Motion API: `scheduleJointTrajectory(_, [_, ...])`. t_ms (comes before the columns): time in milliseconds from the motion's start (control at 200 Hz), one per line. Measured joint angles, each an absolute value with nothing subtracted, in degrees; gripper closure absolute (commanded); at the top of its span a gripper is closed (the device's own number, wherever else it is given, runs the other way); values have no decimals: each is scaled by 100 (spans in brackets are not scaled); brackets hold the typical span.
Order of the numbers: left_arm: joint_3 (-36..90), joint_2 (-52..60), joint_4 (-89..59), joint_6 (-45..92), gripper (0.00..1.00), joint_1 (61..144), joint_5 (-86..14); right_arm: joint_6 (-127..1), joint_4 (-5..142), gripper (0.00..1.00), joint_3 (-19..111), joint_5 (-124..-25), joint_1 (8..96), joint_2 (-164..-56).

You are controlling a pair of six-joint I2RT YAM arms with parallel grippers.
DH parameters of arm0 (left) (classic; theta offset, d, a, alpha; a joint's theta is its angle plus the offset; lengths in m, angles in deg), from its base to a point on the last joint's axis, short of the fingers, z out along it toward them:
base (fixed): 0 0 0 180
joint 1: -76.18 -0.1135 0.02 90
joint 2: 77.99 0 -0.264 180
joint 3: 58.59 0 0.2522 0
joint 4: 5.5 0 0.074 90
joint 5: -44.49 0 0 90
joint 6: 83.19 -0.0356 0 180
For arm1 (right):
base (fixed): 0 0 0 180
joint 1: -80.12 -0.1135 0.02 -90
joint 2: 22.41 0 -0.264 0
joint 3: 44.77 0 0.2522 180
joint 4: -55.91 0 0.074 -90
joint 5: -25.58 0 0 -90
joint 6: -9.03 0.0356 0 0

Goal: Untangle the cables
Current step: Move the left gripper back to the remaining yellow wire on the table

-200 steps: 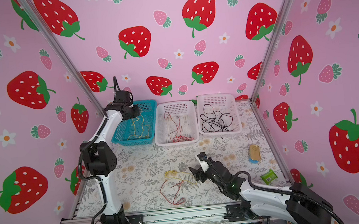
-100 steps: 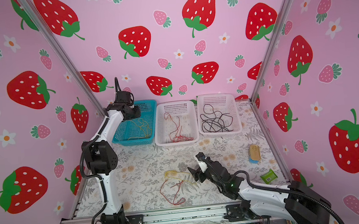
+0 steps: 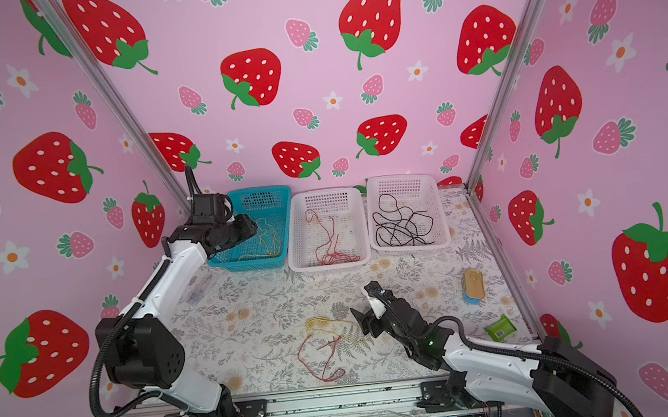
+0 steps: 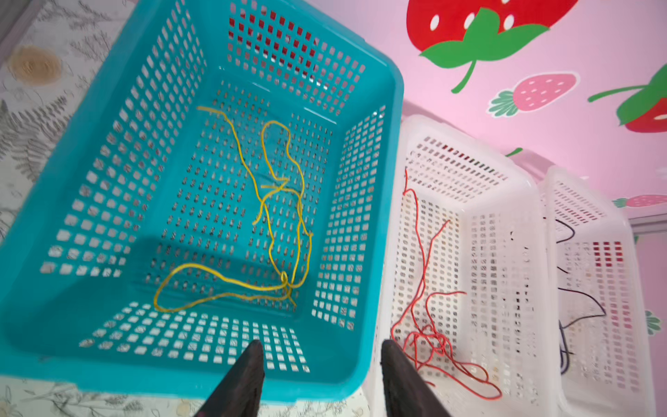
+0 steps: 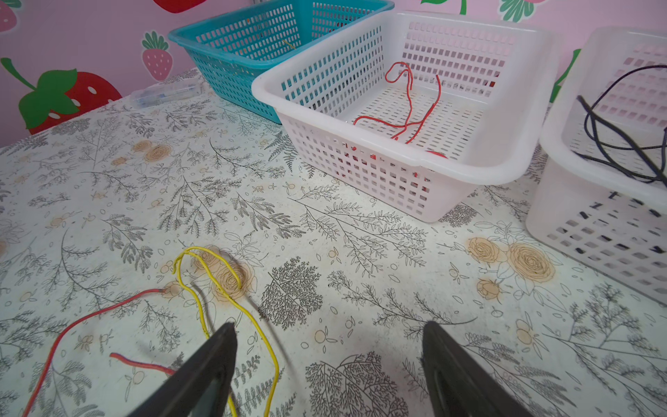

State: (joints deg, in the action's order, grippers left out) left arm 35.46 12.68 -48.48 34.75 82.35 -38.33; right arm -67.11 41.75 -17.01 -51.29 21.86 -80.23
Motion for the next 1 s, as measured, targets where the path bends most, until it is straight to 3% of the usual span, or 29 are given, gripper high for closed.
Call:
scheduleJointTrajectory(380, [1100, -349, -4616, 3969, 44, 9647, -3529, -6606, 4409, 18, -1701, -4710, 2184, -7818])
scheduleJointTrajectory(645, [329, -360, -4518, 4142, 45, 10821, -3449, -6584, 4435, 18, -1701, -4576, 2184, -7826])
scheduleJointTrajectory(1000, [171, 409, -4332, 3950, 51, 11507, -3400, -6584, 4450, 18, -1701, -4546, 2184, -7826])
